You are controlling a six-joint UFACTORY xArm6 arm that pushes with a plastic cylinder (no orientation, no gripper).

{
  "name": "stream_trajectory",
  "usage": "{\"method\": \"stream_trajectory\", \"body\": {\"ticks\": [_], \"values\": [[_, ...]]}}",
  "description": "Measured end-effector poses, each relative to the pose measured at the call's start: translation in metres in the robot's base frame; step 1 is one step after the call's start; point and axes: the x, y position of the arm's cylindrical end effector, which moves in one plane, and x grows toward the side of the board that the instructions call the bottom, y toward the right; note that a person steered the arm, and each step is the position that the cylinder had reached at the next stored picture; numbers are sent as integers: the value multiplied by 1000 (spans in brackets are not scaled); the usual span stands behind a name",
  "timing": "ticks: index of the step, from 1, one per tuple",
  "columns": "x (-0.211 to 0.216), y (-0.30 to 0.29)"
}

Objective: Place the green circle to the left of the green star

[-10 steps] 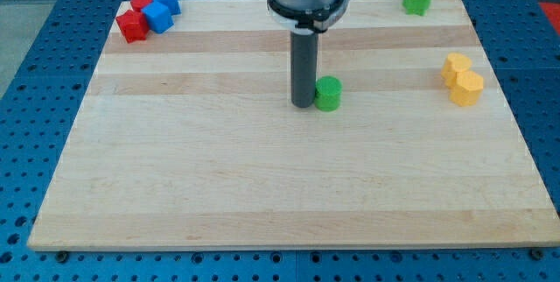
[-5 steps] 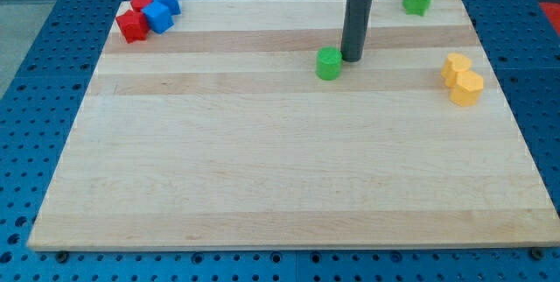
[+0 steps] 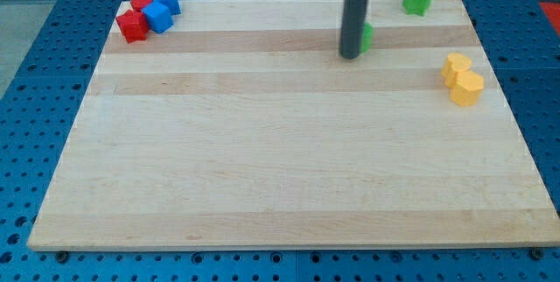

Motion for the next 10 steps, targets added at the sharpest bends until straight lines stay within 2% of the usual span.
{"method": "stream_trajectory", "body": {"ticks": [3, 5, 7, 10], "values": [[-49, 17], [-52, 7], [-88, 17], [-55, -3]]}}
